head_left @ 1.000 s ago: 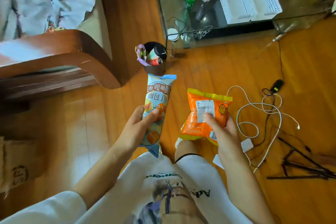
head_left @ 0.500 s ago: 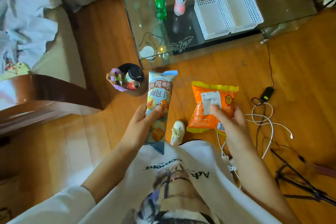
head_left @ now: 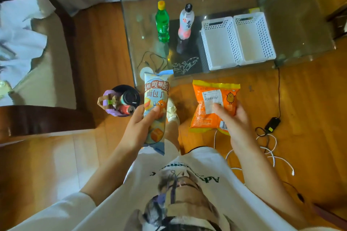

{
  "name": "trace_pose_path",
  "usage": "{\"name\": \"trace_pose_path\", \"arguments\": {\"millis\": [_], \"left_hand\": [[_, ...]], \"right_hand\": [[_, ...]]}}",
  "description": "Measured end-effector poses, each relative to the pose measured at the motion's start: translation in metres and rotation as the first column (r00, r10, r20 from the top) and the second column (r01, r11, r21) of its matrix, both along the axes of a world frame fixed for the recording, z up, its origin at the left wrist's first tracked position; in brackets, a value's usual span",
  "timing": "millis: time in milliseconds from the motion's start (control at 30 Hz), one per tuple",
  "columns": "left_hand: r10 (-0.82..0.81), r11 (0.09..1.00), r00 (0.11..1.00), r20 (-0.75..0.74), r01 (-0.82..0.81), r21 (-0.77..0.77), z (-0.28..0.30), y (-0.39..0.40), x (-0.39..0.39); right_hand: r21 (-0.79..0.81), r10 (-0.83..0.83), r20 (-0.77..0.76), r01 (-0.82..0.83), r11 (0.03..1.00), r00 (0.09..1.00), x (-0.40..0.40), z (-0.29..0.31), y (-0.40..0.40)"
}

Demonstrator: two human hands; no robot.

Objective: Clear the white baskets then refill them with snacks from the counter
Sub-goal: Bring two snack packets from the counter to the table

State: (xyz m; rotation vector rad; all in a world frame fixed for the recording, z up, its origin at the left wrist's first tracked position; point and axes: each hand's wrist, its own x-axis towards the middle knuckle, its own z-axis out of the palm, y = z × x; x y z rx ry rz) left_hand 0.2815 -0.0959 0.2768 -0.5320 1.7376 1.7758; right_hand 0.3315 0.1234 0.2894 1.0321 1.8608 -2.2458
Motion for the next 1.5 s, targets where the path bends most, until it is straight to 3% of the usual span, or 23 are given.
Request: {"name": "trace_pose_path", "arguments": {"millis": [200, 367, 533, 667, 800, 1000, 1500], "left_hand": [[0.035, 0.999, 0.999, 0.035, -0.034, -0.024, -0.016, 0.036, -0.097], [-0.027, 0.996, 0.993, 0.119, 0.037, -0.086, -0.051, 0.070, -0.173], [-0.014, 0.989, 0.973, 0.229, 0.047, -0.142, -0.124, 0.107, -0.233], [0.014, 0.933, 0.947, 0.321, 0.103, -0.345, -0.203, 0.130, -0.260], [-0.006, 0.853, 0.939, 0.345, 0.185, -0.488, -0.258, 0.150, -0.273], [-0.069, 0.786, 0.948, 0.311, 0.244, -0.568, -0.304, 0.170, -0.283], [-0.007, 0.784, 0.962, 0.271, 0.174, -0.596, -0.331, 0.179, -0.300]], "right_hand": [[0.022, 0.055, 0.047, -0.056, 0.998, 0.997, -0.111, -0.013, 0.038], [0.025, 0.035, 0.126, -0.039, 0.999, 0.991, -0.195, -0.056, 0.068], [0.045, 0.118, 0.286, -0.136, 0.990, 0.951, -0.253, -0.132, 0.084], [0.120, 0.201, 0.415, -0.272, 0.955, 0.888, -0.289, -0.199, 0.094], [0.240, 0.221, 0.472, -0.366, 0.899, 0.853, -0.307, -0.257, 0.106], [0.214, 0.305, 0.532, -0.474, 0.854, 0.790, -0.322, -0.314, 0.115], [0.243, 0.334, 0.577, -0.547, 0.801, 0.746, -0.332, -0.333, 0.112]]}}
